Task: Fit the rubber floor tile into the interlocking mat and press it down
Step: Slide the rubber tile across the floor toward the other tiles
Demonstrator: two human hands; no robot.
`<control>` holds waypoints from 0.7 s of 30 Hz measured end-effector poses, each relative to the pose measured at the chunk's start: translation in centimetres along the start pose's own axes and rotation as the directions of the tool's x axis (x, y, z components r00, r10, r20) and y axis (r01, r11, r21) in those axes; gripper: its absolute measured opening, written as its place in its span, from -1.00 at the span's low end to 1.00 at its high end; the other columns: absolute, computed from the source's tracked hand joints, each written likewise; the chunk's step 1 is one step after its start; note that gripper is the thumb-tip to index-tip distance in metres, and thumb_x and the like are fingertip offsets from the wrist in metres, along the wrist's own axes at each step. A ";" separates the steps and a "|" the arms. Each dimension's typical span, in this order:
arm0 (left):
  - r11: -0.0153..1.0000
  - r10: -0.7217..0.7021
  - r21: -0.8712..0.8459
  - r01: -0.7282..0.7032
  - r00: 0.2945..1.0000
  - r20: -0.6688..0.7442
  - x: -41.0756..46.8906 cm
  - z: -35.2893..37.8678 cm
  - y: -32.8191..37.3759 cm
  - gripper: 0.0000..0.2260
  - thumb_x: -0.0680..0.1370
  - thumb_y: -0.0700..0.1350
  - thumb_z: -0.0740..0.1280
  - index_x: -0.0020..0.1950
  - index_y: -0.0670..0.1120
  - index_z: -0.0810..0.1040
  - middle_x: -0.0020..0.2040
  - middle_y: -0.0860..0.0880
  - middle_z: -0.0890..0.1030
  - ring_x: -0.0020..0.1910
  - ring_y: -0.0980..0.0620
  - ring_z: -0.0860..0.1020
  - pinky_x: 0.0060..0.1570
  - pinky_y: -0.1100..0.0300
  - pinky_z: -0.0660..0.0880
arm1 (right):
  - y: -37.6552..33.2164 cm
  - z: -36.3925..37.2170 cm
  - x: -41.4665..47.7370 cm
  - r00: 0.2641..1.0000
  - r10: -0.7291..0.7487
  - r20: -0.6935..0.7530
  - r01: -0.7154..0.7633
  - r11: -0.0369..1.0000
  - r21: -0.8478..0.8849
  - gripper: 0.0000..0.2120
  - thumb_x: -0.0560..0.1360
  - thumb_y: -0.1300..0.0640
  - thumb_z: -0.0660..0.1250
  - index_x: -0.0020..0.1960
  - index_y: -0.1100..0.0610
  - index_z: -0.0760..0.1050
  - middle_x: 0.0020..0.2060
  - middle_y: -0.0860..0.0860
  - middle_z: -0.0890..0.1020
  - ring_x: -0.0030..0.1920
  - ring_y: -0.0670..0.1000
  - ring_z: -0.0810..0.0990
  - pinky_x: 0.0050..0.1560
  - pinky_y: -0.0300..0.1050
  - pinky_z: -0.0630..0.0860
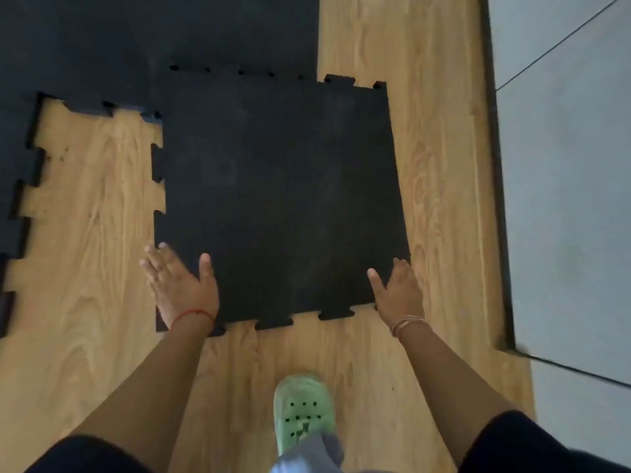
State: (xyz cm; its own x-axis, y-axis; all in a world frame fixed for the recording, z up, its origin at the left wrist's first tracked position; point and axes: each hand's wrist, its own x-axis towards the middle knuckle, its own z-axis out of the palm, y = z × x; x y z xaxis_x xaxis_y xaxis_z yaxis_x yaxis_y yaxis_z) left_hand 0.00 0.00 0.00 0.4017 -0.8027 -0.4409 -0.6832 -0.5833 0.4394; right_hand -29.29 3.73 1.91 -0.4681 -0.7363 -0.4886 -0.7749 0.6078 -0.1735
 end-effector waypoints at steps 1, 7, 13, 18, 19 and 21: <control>0.995 -0.096 -0.041 0.094 0.993 -0.061 0.8 1.0 -0.7 -0.38 0.59 0.06 0.10 0.50 -0.24 -0.06 0.55 -0.19 -0.09 0.52 -0.15 -0.12 0.47 -0.04 -0.09 | 0.4 1.3 1.0 0.998 0.027 -0.061 -0.027 1.000 -0.002 -0.35 0.54 -0.15 0.13 0.44 0.28 0.18 0.43 0.24 0.27 0.44 0.20 0.23 0.44 0.10 0.19; 0.975 -0.220 -0.055 0.214 0.965 -0.145 4.0 5.3 -2.6 -0.36 0.57 0.13 0.08 0.48 -0.28 0.05 0.52 -0.24 0.09 0.49 -0.22 0.02 0.45 -0.07 -0.08 | 1.3 6.1 5.7 0.924 0.280 -0.259 -0.241 0.955 0.175 -0.24 0.49 -0.22 0.16 0.46 0.30 0.12 0.43 0.27 0.23 0.43 0.27 0.20 0.41 0.22 0.16; 0.974 -0.226 -0.020 0.225 0.971 -0.072 4.8 3.4 -2.3 -0.33 0.48 0.23 0.19 0.34 -0.29 0.27 0.33 -0.31 0.31 0.32 -0.28 0.24 0.32 -0.17 0.12 | 2.1 3.7 7.8 0.921 0.376 -0.097 -0.310 0.862 0.401 0.06 0.21 -0.47 0.28 0.49 0.13 0.09 0.47 0.14 0.24 0.45 0.22 0.21 0.44 0.20 0.15; 0.950 -0.277 -0.109 0.294 0.950 0.145 10.6 -0.4 -3.9 -0.22 0.37 0.43 0.11 0.37 -0.11 0.36 0.36 -0.23 0.42 0.32 -0.27 0.36 0.35 -0.22 0.19 | 4.4 3.8 6.9 0.946 0.307 0.102 -0.304 0.736 0.605 -0.20 0.24 -0.32 0.44 0.31 0.13 0.38 0.25 0.11 0.49 0.25 0.22 0.44 0.30 0.18 0.33; 0.950 -0.270 -0.119 0.290 0.950 0.157 11.6 -0.9 -4.1 -0.24 0.38 0.42 0.11 0.38 -0.08 0.36 0.37 -0.20 0.41 0.33 -0.26 0.37 0.35 -0.20 0.21 | 3.3 3.7 5.5 0.950 0.272 0.153 -0.308 0.739 0.599 -0.32 0.32 -0.22 0.43 0.27 0.17 0.42 0.21 0.13 0.52 0.21 0.23 0.47 0.29 0.20 0.35; 0.969 -0.220 -0.089 0.229 0.970 0.103 12.5 -2.6 -3.9 -0.34 0.41 0.37 0.14 0.32 -0.06 0.43 0.32 -0.17 0.47 0.29 -0.22 0.41 0.33 -0.14 0.27 | 2.5 3.9 3.4 0.955 0.213 0.205 -0.294 0.751 0.591 -0.45 0.39 -0.11 0.41 0.21 0.23 0.46 0.14 0.17 0.54 0.16 0.24 0.49 0.28 0.22 0.36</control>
State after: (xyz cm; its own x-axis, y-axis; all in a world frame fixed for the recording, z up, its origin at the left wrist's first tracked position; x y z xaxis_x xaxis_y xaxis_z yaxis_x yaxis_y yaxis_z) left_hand 9.24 -8.10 -5.19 0.4775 -0.6374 -0.6047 -0.5160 -0.7605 0.3942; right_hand -31.16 3.89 -3.53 -0.5251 -0.5129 -0.6791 -0.1936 0.8490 -0.4916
